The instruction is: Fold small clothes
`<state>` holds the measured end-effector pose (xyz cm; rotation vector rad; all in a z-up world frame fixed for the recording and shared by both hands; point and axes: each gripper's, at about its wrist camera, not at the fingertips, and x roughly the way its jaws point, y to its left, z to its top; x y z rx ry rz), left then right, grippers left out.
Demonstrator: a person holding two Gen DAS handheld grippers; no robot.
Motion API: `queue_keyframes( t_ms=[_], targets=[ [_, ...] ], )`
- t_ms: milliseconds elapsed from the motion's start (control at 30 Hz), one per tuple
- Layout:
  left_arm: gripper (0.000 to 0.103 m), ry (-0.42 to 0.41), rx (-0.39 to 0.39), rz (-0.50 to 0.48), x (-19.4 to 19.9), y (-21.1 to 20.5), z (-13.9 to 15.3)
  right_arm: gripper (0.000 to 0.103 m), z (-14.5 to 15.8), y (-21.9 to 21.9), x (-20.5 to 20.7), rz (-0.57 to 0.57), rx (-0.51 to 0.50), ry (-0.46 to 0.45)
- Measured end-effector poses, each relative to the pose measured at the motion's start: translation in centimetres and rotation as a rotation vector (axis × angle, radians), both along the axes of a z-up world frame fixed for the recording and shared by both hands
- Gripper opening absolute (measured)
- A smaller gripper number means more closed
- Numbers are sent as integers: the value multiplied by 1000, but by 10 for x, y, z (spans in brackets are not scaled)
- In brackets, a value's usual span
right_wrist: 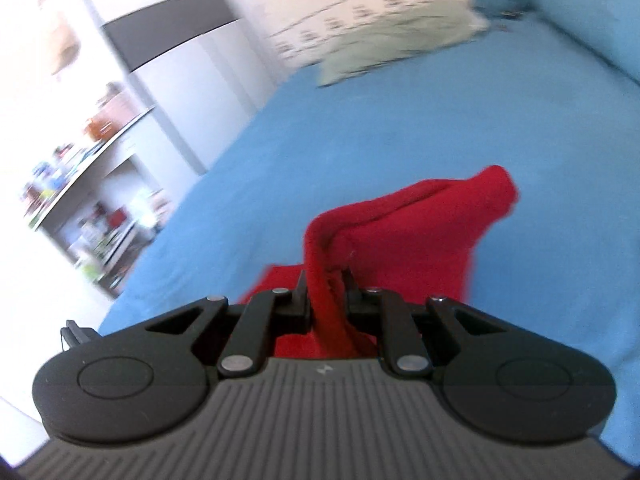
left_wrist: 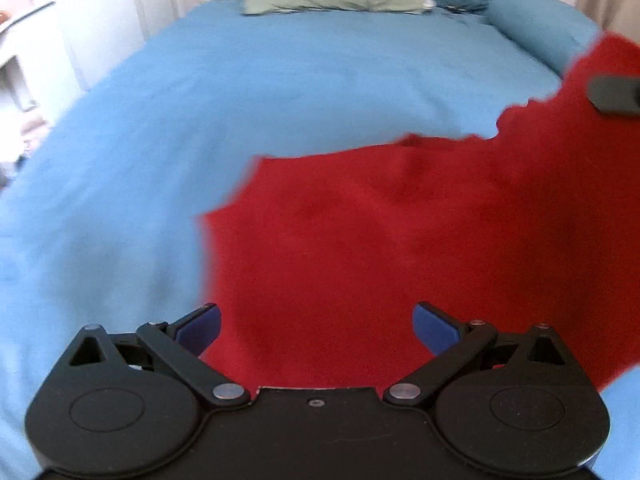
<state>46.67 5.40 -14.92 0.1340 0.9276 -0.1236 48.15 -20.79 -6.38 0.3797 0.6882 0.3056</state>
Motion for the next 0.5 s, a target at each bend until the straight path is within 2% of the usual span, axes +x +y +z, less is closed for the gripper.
queue_keyframes(
  t_ms=[67, 133, 233, 300, 400, 467, 500],
  targets=[
    [103, -1, 20, 28, -7, 34, 0, 28, -5, 48, 11, 66, -18, 3],
    [103, 13, 21, 61, -16, 63, -6, 28, -22, 95, 21, 128, -58, 35],
    [103, 35, 8, 86, -30, 96, -19, 28, -68, 163, 35, 202, -207, 114],
    [103, 46, 11, 89, -39, 109, -27, 28, -96, 186, 32, 226, -291, 144],
    [103, 54, 9, 92, -49, 119, -34, 30, -106, 195, 28, 231, -324, 112],
    [103, 53, -6, 95, -52, 122, -34, 43, -98, 194, 27, 256, -298, 99],
    [103, 50, -20, 96, -53, 122, -32, 64, -92, 191, 24, 274, -289, 85]
  ],
)
